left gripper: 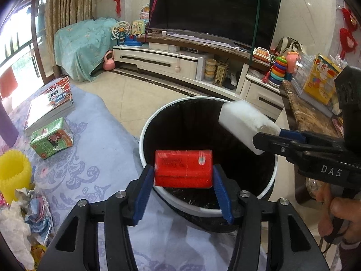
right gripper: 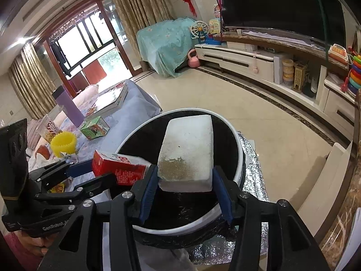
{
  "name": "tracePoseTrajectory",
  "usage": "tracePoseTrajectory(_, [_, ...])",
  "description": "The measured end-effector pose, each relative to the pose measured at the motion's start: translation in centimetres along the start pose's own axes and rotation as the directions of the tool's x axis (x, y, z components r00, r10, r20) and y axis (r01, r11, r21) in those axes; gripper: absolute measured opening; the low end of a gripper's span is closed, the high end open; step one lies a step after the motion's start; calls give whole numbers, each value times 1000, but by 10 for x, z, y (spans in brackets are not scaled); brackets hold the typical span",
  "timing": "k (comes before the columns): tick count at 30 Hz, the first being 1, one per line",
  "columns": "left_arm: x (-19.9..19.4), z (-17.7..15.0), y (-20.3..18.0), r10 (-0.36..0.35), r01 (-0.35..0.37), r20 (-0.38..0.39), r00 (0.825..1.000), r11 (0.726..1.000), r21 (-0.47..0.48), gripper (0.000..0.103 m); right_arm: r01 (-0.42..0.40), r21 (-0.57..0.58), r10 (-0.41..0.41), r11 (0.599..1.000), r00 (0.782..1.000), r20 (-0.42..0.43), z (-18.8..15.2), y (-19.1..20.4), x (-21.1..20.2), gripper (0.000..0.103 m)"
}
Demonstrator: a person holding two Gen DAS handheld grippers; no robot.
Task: Collect trash
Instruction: 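Carry both items over the white bin and open both tools to drop them, then return both tools to the table toward the wrappers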
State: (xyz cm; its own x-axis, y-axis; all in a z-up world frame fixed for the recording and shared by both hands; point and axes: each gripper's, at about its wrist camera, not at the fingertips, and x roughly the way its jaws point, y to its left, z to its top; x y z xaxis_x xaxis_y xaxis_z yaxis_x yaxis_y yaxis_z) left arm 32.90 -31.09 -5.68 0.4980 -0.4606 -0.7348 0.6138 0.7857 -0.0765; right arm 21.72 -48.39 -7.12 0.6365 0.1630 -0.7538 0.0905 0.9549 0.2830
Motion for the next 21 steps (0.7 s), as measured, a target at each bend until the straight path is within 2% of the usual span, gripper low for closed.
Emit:
tracePoseTrajectory(1, [-2, -1, 2, 2, -2, 0, 1000, 1000, -9, 67, 0, 4, 0, 1000, 1000, -1, 0, -1, 0, 59])
tracePoseTrajectory(2, [-6, -2, 5, 1, -1, 8, 1000, 1000, -21, 68, -3, 11, 3, 1000, 1000, 0, 0, -1, -1, 63])
tracePoseTrajectory(3, [-9, -5, 6, 0, 0, 9, 1000, 1000, -27, 68, -8, 19, 8, 1000, 1000, 2, -1, -2, -1, 73])
tracePoseTrajectory(4, [-12, -8, 8, 0, 0, 10, 1000, 999, -35, 68, -13, 26, 13, 1000, 1000, 5, 0, -3, -2, 79])
tracePoseTrajectory(8, [-30, -26, 13, 13, -11, 27, 1000, 998, -60, 70, -33, 48, 32, 998, 999, 32, -4, 1, -11, 80])
tracePoseTrajectory(12, [-52, -51, 18, 21, -17, 43, 999, 996, -86, 71, -54, 76, 49, 996, 997, 67, -12, 10, -21, 90])
tracePoseTrajectory(16, [-75, -83, 24, 47, -41, 51, 998, 993, -106, 71, -94, 91, 86, 991, 992, 90, -26, 27, -27, 90])
tracePoseTrajectory(21, [-108, -125, 41, 78, -69, 44, 996, 983, -170, 71, -142, 78, 137, 987, 988, 74, -41, 56, -25, 90])
